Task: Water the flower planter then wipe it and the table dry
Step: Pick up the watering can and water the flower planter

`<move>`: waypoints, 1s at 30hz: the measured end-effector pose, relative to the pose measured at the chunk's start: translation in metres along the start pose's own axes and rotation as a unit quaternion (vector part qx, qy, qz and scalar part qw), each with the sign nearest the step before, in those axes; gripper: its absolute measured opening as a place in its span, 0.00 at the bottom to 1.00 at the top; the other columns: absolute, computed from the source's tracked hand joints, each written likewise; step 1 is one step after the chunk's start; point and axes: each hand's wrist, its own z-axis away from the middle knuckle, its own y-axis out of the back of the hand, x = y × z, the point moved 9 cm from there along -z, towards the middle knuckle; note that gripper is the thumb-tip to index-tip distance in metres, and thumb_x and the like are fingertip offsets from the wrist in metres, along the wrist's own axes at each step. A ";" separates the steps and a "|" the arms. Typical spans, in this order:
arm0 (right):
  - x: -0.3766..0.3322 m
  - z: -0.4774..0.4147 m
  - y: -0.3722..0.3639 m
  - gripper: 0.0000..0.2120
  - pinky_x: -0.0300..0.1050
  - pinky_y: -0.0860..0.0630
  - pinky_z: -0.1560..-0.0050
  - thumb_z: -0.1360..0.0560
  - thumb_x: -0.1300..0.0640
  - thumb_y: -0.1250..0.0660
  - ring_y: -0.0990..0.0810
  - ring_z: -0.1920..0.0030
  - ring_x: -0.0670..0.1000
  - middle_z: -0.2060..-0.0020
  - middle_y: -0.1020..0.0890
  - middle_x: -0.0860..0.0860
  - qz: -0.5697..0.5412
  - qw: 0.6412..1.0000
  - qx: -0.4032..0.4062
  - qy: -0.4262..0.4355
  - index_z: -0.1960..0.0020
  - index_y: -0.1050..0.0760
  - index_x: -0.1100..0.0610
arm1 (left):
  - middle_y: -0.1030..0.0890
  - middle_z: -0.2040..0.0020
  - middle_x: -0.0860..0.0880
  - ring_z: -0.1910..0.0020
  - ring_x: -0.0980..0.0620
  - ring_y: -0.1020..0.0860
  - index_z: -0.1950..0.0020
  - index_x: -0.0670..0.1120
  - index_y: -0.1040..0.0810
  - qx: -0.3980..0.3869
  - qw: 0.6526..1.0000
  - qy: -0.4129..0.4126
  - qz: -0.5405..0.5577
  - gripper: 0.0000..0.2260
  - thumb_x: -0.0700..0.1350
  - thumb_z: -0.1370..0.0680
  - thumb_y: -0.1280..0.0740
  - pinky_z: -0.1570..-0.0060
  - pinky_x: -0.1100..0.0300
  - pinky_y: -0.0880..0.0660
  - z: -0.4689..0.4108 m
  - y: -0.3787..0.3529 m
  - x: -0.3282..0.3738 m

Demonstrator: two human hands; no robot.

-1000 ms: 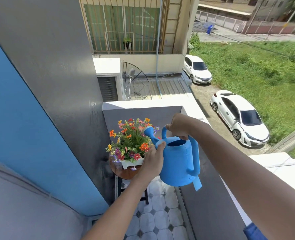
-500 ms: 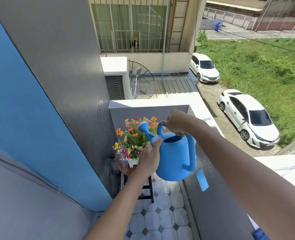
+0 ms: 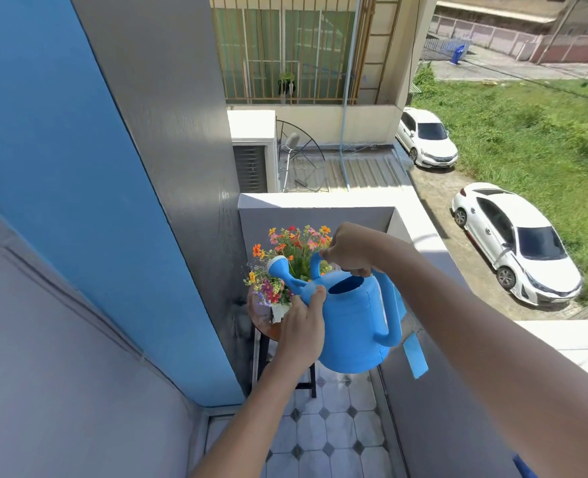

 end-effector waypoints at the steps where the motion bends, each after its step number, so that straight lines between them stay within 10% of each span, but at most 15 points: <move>1: 0.001 0.002 -0.003 0.19 0.38 0.31 0.76 0.19 0.48 0.39 0.27 0.77 0.54 0.72 0.23 0.57 -0.004 1.000 -0.004 -0.003 0.50 0.24 0.65 | 0.25 0.47 0.49 0.52 0.57 0.27 0.36 0.46 0.31 0.000 1.000 0.001 -0.001 0.24 0.62 0.19 0.50 0.50 0.52 0.32 0.003 -0.001 -0.002; 8: 0.020 0.013 -0.006 0.19 0.39 0.32 0.75 0.18 0.49 0.39 0.27 0.76 0.55 0.71 0.23 0.59 -0.003 1.000 0.001 -0.031 0.53 0.25 0.66 | 0.24 0.45 0.48 0.52 0.59 0.26 0.35 0.48 0.31 -0.031 0.999 -0.017 -0.020 0.25 0.63 0.20 0.52 0.57 0.58 0.33 0.013 -0.014 -0.002; 19: 0.067 0.041 0.010 0.19 0.39 0.33 0.74 0.18 0.52 0.41 0.27 0.75 0.56 0.69 0.22 0.59 -0.006 0.996 0.001 -0.092 0.54 0.22 0.67 | 0.27 0.35 0.43 0.35 0.45 0.29 0.30 0.46 0.34 -0.103 0.995 -0.011 0.003 0.35 0.70 0.25 0.53 0.37 0.45 0.32 0.025 -0.063 0.015; 30: 0.087 0.038 0.029 0.20 0.43 0.26 0.68 0.18 0.50 0.39 0.24 0.77 0.55 0.71 0.19 0.60 -0.023 0.993 0.057 -0.099 0.56 0.25 0.67 | 0.24 0.41 0.47 0.41 0.47 0.26 0.32 0.50 0.32 -0.126 0.992 -0.027 0.000 0.33 0.71 0.27 0.52 0.39 0.43 0.29 0.013 -0.078 0.035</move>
